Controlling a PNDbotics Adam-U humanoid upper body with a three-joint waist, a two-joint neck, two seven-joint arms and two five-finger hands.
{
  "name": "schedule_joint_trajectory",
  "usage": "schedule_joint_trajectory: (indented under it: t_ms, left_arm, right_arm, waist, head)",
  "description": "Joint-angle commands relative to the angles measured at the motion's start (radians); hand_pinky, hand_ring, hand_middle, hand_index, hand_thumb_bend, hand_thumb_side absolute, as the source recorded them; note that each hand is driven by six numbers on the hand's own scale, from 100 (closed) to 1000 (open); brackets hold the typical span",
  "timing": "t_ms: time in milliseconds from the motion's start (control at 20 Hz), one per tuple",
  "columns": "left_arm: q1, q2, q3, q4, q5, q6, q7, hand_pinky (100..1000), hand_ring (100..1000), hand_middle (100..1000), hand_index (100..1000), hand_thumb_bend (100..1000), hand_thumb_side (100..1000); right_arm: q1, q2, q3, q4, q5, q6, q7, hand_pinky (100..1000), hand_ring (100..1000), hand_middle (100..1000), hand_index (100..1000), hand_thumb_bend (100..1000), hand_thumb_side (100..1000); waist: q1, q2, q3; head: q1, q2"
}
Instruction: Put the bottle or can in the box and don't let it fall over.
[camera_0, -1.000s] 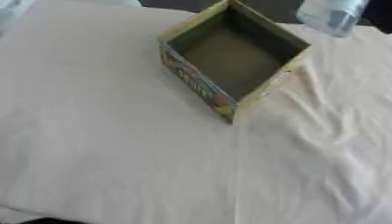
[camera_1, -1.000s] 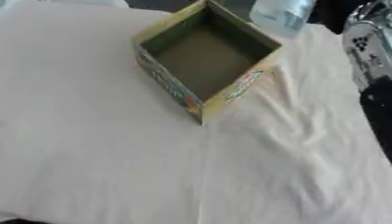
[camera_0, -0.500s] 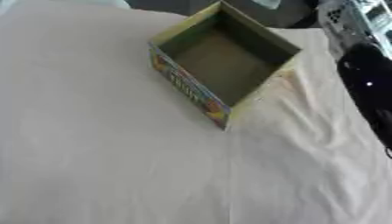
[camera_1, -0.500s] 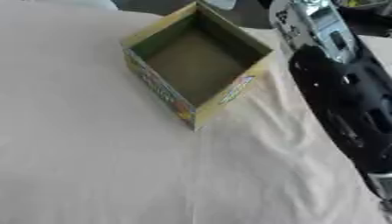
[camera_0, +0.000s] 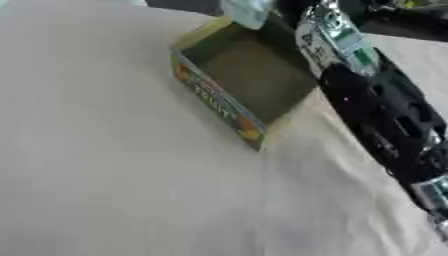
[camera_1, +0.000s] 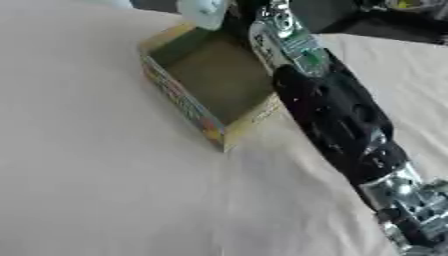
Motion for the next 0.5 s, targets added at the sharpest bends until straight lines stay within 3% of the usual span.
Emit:
schedule_joint_trajectory:
  t_ms: [50,100,150,250,350,500]
  left_arm:
    - [-0.008,0.019,0.005,-0.021,0.005,-0.003,0.000,1000,1000,983,711,100,732]
    - [-0.008,0.019,0.005,-0.021,0.004,-0.002,-0.001,1000,1000,983,711,100,732]
    - [-0.007,0.018,0.005,-0.021,0.003,-0.001,-0.001,1000,1000,984,708,100,731]
    - [-0.008,0.015,0.007,-0.021,0.001,0.002,-0.001,1000,1000,984,707,100,733]
    - [-0.008,0.014,0.008,-0.021,-0.001,0.005,-0.001,1000,1000,985,707,100,734]
    - [-0.002,0.012,0.011,-0.021,-0.005,0.009,0.000,1000,1000,986,708,100,737]
  right_arm:
    - [-0.005,0.009,0.001,0.010,0.067,-0.034,0.008,1000,865,328,643,100,470]
    - [0.000,0.014,0.003,0.014,0.084,-0.040,0.016,1000,865,328,643,100,470]
    - [0.008,0.018,0.011,0.019,0.109,-0.046,0.030,1000,936,394,726,100,470]
    - [0.023,0.028,0.024,0.032,0.174,-0.057,0.060,1000,1000,491,794,100,470]
    - [0.033,0.039,0.030,0.046,0.229,-0.059,0.086,1000,1000,579,866,100,470]
    - [0.040,0.049,0.034,0.056,0.292,-0.053,0.135,1000,1000,627,935,100,470]
  waist:
    - [0.007,-0.017,-0.001]
    - [0.006,-0.017,-0.002]
    - [0.006,-0.017,-0.006]
    - [0.004,-0.015,-0.013]
    - [0.003,-0.015,-0.018]
    - [0.001,-0.015,-0.029]
  head:
    - [-0.004,-0.016]
    - [-0.004,-0.016]
    - [-0.003,-0.015]
    - [-0.001,-0.015]
    - [0.002,-0.013]
    - [0.008,-0.012]
